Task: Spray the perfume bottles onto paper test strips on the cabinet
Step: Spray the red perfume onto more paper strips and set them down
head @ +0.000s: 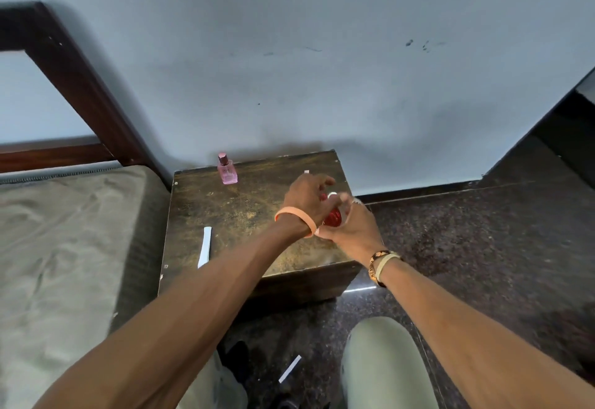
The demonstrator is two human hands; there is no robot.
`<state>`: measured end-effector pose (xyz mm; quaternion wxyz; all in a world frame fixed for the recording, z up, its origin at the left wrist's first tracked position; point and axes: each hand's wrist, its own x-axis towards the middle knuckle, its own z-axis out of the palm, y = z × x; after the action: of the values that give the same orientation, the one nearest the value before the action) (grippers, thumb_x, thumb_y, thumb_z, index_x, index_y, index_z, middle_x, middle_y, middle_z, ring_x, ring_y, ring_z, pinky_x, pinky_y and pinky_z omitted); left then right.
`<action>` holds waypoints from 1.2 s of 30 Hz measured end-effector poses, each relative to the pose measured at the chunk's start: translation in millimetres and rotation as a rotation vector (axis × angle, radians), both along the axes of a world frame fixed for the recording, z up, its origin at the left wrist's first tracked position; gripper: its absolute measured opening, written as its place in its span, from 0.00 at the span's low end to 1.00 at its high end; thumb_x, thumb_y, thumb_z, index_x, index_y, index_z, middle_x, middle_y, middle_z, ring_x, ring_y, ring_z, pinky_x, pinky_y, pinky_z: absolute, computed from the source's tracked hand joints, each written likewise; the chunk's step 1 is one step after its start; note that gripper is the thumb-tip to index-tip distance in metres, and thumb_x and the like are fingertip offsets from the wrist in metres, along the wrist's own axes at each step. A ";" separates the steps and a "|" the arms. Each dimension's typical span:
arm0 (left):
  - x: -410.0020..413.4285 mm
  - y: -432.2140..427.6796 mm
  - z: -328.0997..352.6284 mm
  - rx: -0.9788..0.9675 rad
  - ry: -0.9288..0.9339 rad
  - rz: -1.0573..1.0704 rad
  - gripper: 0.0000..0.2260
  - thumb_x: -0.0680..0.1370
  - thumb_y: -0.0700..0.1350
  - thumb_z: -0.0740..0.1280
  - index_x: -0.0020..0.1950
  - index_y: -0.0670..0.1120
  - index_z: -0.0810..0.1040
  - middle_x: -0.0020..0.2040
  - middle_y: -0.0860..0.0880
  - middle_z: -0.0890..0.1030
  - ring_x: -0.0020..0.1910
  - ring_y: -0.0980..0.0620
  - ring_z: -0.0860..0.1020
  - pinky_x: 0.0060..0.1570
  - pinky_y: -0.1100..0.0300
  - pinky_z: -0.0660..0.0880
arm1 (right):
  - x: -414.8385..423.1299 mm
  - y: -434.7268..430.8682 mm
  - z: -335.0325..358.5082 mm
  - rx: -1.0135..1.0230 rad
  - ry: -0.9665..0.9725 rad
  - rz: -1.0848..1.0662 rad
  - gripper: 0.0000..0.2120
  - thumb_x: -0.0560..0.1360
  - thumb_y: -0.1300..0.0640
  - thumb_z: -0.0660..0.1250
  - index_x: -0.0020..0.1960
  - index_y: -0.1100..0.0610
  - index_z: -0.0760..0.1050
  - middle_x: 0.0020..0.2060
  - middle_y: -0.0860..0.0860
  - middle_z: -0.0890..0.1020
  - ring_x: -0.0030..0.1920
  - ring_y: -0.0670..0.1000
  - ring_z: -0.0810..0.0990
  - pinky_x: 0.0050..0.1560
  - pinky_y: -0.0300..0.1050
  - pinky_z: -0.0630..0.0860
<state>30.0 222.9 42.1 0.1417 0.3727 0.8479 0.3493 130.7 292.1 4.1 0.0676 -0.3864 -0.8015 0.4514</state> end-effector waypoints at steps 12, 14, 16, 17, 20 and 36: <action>-8.2 14.0 -6.4 -0.259 0.297 -0.217 0.11 0.80 0.43 0.63 0.59 0.45 0.80 0.53 0.46 0.79 0.52 0.45 0.79 0.54 0.52 0.77 | -12.5 -5.8 -12.8 0.189 -0.064 -0.091 0.12 0.76 0.57 0.70 0.59 0.49 0.80 0.50 0.50 0.83 0.53 0.53 0.81 0.53 0.45 0.77; -8.5 15.0 -6.6 -0.326 0.415 -0.307 0.11 0.80 0.42 0.62 0.62 0.44 0.77 0.54 0.44 0.77 0.53 0.44 0.79 0.53 0.52 0.77 | -13.9 -4.5 -12.8 0.191 -0.074 -0.095 0.10 0.76 0.58 0.71 0.57 0.51 0.81 0.49 0.51 0.84 0.52 0.53 0.81 0.53 0.46 0.77; -6.1 15.9 -6.5 -0.398 0.515 -0.400 0.14 0.80 0.41 0.63 0.65 0.42 0.73 0.58 0.42 0.76 0.56 0.42 0.78 0.54 0.50 0.77 | -13.8 -3.8 -14.0 0.202 -0.071 -0.107 0.07 0.75 0.58 0.71 0.54 0.53 0.81 0.48 0.52 0.84 0.51 0.53 0.82 0.52 0.47 0.78; -5.4 16.0 -7.2 -0.427 0.541 -0.425 0.15 0.80 0.41 0.63 0.66 0.41 0.71 0.59 0.41 0.75 0.57 0.42 0.77 0.54 0.49 0.77 | -13.2 -3.9 -14.0 0.201 -0.070 -0.111 0.07 0.75 0.58 0.72 0.53 0.54 0.81 0.47 0.52 0.84 0.51 0.53 0.82 0.52 0.47 0.79; -3.8 16.1 -7.0 -0.481 0.574 -0.416 0.17 0.79 0.41 0.63 0.68 0.41 0.70 0.61 0.40 0.73 0.58 0.40 0.78 0.54 0.48 0.78 | -11.3 -3.7 -13.5 0.206 -0.080 -0.095 0.10 0.75 0.58 0.72 0.56 0.54 0.80 0.49 0.51 0.84 0.52 0.53 0.81 0.53 0.46 0.77; -6.1 24.4 -0.4 -0.616 0.628 -0.544 0.13 0.80 0.38 0.60 0.64 0.39 0.71 0.57 0.39 0.76 0.56 0.40 0.78 0.54 0.49 0.77 | -10.2 -5.0 -18.9 0.213 -0.148 -0.075 0.11 0.76 0.59 0.70 0.58 0.56 0.78 0.51 0.53 0.82 0.54 0.54 0.81 0.53 0.45 0.79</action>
<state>23.9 247.3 41.7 0.0689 0.6078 0.7854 -0.0947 120.5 287.1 -14.7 0.0655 -0.4390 -0.8326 0.3313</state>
